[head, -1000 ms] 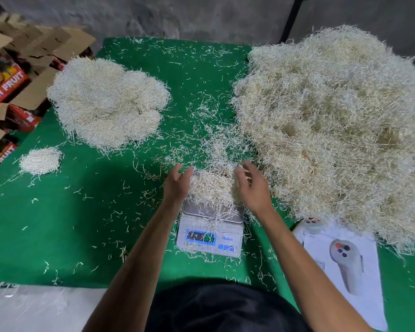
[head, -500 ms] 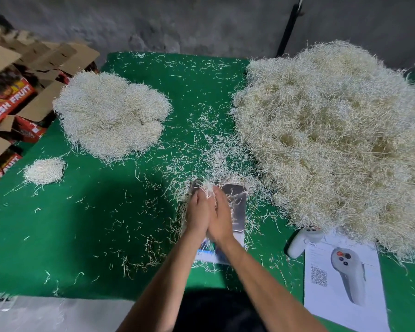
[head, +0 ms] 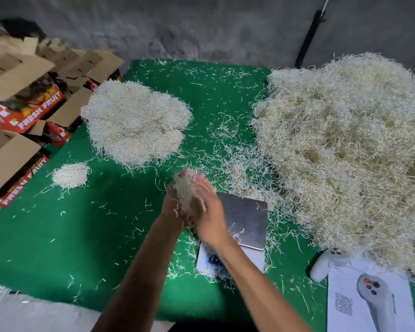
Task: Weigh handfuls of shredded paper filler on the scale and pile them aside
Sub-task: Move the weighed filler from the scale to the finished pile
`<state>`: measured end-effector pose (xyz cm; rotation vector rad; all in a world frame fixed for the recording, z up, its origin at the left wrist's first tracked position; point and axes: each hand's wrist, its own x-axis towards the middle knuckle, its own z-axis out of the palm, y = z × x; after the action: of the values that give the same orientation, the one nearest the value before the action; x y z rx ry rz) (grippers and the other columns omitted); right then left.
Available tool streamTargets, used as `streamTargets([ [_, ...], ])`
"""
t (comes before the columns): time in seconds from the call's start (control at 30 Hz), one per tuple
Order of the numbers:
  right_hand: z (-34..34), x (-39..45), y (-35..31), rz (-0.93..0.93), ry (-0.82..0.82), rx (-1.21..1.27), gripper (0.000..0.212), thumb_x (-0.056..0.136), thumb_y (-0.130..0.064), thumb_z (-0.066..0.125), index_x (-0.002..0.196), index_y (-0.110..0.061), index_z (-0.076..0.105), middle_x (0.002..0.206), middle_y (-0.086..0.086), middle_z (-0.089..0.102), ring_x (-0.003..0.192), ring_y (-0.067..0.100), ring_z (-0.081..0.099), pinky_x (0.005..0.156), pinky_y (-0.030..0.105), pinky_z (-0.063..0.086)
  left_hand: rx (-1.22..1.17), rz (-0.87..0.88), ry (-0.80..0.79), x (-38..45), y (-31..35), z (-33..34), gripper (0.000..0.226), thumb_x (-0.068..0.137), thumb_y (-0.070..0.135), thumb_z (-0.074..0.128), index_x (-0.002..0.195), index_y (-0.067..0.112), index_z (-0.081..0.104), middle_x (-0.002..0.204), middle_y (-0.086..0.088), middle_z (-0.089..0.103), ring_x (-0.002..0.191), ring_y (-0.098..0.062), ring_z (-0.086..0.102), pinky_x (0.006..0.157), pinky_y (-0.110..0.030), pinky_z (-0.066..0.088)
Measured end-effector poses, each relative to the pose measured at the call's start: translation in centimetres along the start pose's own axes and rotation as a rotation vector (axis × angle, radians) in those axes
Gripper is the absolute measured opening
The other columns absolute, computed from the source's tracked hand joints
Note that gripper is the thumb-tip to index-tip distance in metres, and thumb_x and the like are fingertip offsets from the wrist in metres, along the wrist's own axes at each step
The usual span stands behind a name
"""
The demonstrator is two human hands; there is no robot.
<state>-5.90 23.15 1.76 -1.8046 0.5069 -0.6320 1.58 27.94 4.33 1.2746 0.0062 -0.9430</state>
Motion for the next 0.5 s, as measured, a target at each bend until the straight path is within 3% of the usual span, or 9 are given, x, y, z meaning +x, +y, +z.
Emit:
streamTargets([
  [0.07,1.5,1.5,-2.0,0.059,-0.052,0.189,0.036,0.106,-0.034,0.050,0.141,-0.026,0.054,0.140,0.000,0.061,0.130,0.011,0.056,0.107,0.031,0.047,0.104,-0.002,-0.017,0.1,0.6,-0.5,0.039,0.112,0.032,0.018,0.121,0.029,0.056,0.112,0.009,0.061,0.089,0.001,0.056,0.070,-0.013,0.051],
  [0.1,2.2,2.9,-2.6,0.148,-0.013,0.251,0.043,0.105,-0.047,0.049,0.145,-0.032,0.046,0.140,-0.004,0.060,0.123,0.003,0.057,0.097,0.024,0.049,0.153,-0.017,-0.037,-0.3,1.2,-0.7,0.042,0.112,0.031,0.017,0.137,0.027,0.050,0.129,0.006,0.058,0.093,0.002,0.054,0.075,-0.012,0.049],
  [0.13,1.8,3.9,-2.8,0.226,0.029,0.261,0.049,0.104,-0.054,0.049,0.150,-0.038,0.040,0.146,-0.013,0.055,0.125,-0.005,0.053,0.099,0.021,0.045,0.202,-0.027,-0.068,-0.5,1.8,-0.6,0.045,0.113,0.028,0.019,0.147,0.016,0.045,0.142,-0.004,0.055,0.093,0.001,0.055,0.076,-0.013,0.049],
  [0.2,0.4,5.1,-2.2,0.174,0.106,0.160,0.043,0.108,-0.046,0.047,0.150,-0.038,0.047,0.149,-0.022,0.051,0.132,-0.011,0.046,0.114,0.032,0.040,0.219,-0.107,-0.182,-0.6,5.0,-0.3,0.052,0.111,0.034,0.027,0.149,0.002,0.041,0.143,-0.018,0.055,0.094,-0.010,0.066,0.077,-0.023,0.056],
  [0.27,1.9,5.8,-2.3,-0.013,0.082,0.041,0.040,0.107,-0.027,0.042,0.142,-0.020,0.060,0.150,-0.009,0.053,0.138,-0.003,0.045,0.119,0.040,0.037,-0.006,-0.156,-0.198,0.5,8.7,-1.5,0.063,0.105,0.054,0.032,0.139,0.004,0.050,0.124,-0.021,0.068,0.097,-0.017,0.072,0.084,-0.034,0.056],
  [0.33,5.1,5.2,-2.1,-0.272,0.085,-0.152,0.041,0.096,-0.016,0.045,0.130,-0.007,0.068,0.148,0.003,0.055,0.141,0.013,0.044,0.121,0.040,0.032,-0.227,-0.226,-0.103,3.1,10.1,-2.9,0.071,0.099,0.066,0.035,0.130,0.005,0.053,0.119,-0.018,0.064,0.113,-0.023,0.064,0.101,-0.040,0.049],
  [0.4,6.6,6.0,-1.4,-0.351,0.186,-0.248,0.029,0.098,-0.017,0.051,0.115,-0.006,0.073,0.129,0.005,0.066,0.124,0.021,0.057,0.109,0.047,0.043,-0.211,-0.289,-0.065,5.0,9.7,-3.5,0.085,0.094,0.077,0.033,0.117,0.000,0.061,0.126,-0.024,0.058,0.117,-0.028,0.059,0.098,-0.038,0.051],
  [0.43,6.4,7.0,-0.9,-0.297,0.227,-0.242,0.026,0.100,-0.022,0.052,0.105,-0.008,0.073,0.112,0.004,0.070,0.107,0.020,0.064,0.095,0.048,0.051,-0.182,-0.321,-0.086,5.4,9.0,-3.8,0.095,0.089,0.083,0.033,0.120,-0.002,0.063,0.126,-0.024,0.061,0.116,-0.030,0.063,0.097,-0.040,0.053],
  [0.5,5.2,9.4,0.4,-0.083,0.207,-0.221,0.034,0.103,-0.035,0.052,0.083,-0.014,0.071,0.074,0.000,0.066,0.068,0.018,0.062,0.065,0.043,0.054,-0.229,-0.435,-0.178,5.8,7.8,-4.8,0.112,0.080,0.092,0.035,0.137,-0.003,0.053,0.135,-0.024,0.061,0.122,-0.035,0.062,0.110,-0.048,0.045],
])
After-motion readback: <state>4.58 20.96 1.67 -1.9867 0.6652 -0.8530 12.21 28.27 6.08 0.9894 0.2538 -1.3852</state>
